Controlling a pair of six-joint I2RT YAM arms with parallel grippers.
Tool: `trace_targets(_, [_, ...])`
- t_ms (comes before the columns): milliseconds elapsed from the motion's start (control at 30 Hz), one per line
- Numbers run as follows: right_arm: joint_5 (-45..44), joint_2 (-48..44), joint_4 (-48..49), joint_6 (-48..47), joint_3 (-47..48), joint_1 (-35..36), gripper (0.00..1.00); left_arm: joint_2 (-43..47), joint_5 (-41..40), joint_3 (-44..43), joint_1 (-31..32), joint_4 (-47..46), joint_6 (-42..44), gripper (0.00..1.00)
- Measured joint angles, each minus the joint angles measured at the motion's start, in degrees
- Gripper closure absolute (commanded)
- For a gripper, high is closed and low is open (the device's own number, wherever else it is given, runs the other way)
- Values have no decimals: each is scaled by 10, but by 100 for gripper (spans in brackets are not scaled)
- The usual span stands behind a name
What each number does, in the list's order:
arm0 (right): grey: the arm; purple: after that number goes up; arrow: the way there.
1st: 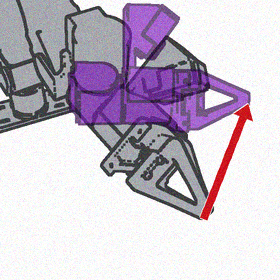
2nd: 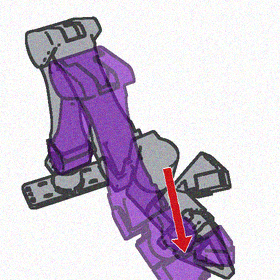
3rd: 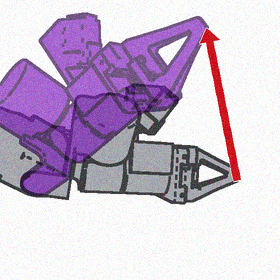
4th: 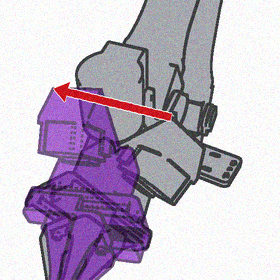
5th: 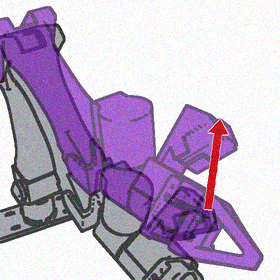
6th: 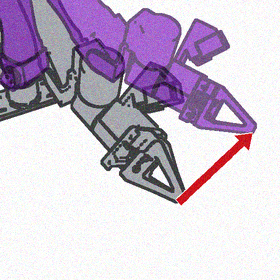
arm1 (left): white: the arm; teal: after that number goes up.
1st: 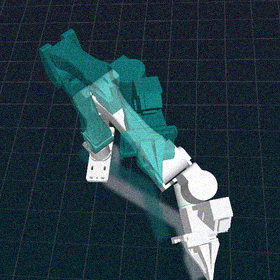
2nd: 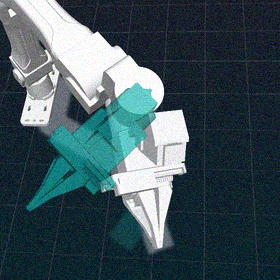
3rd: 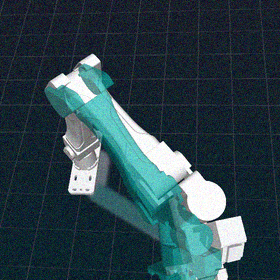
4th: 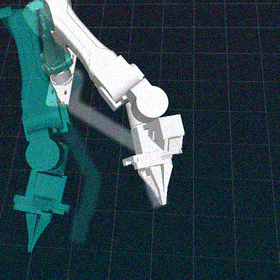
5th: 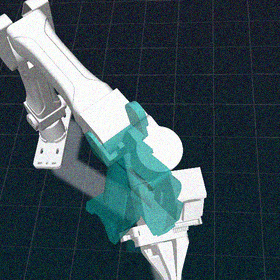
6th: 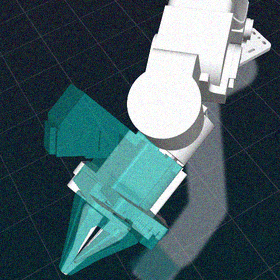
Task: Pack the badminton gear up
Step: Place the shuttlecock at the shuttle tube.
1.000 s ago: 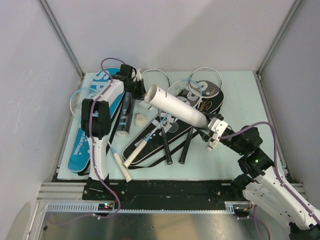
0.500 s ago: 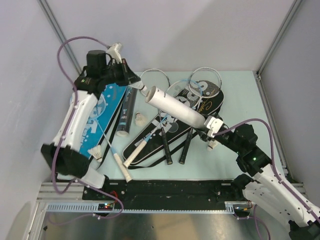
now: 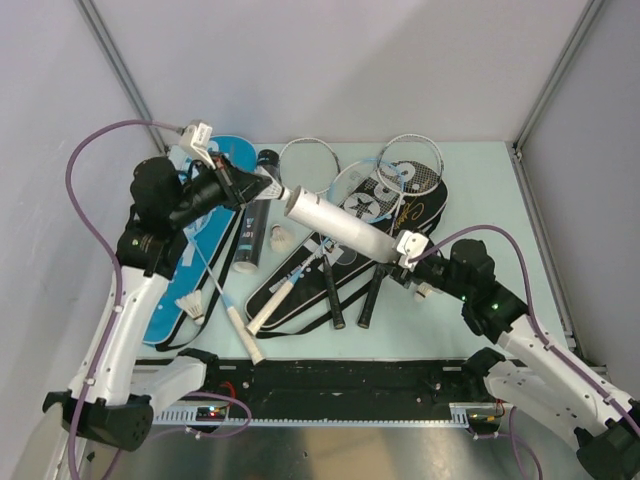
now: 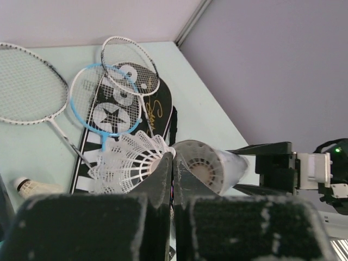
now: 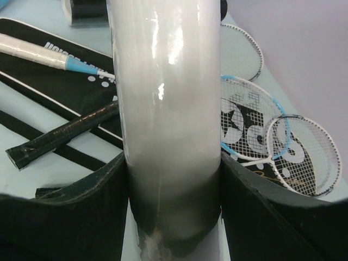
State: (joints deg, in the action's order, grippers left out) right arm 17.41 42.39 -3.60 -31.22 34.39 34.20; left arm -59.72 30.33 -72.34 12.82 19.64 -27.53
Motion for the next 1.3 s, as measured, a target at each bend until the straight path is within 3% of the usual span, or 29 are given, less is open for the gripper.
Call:
trace_targets(333, [12,18,12,2,0,14,62,43,33,81,10,-76,-32,100])
trace_targets(600, [20,23,21,2,0,21,62,55,72,146,15,-151,-109,100])
trace_targets(667, [26,25,26,2,0,23,62,59,80,155,21,-171,-130,95])
trace_targets(867, [37,30,42,2,0,25,62,66,95,176,41,-204,-162,66])
trace_targets(1300, [56,15,40,2,0,25,62,101,79,166,40,-163,-148,32])
